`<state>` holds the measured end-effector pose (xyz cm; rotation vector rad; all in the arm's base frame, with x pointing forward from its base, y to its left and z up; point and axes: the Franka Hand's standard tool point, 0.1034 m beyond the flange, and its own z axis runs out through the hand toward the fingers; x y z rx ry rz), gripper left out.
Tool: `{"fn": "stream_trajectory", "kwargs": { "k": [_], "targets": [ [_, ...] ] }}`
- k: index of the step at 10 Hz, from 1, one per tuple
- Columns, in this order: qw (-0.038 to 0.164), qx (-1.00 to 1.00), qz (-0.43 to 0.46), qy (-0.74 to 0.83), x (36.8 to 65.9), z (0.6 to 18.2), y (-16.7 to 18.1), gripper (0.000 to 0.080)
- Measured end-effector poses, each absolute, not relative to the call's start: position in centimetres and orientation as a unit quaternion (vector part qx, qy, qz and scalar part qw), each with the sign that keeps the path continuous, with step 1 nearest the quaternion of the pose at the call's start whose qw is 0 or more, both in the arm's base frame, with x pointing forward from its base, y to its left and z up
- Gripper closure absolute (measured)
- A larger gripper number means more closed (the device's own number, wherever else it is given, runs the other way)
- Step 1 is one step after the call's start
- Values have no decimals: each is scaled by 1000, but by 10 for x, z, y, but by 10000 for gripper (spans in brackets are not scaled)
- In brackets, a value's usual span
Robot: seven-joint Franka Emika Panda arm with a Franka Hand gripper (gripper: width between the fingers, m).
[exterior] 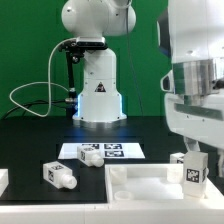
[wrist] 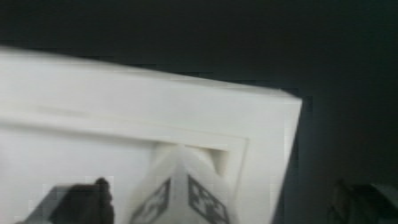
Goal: Assemble one leg
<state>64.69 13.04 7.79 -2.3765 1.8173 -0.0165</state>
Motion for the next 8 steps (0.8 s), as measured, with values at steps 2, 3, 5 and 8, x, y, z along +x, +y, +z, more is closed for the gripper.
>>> {"fn": "stream_trajectory", "kwargs": {
  "k": [2,3,5,8],
  "targets": [
    [73,-821,-20,565,639,74,127,160],
    [70,-838,-24,540,640,74,126,151],
    [65,-874,-30,481,640,74,123,151],
    [39,-936,-39,349,656,89,116,178]
  ]
}}
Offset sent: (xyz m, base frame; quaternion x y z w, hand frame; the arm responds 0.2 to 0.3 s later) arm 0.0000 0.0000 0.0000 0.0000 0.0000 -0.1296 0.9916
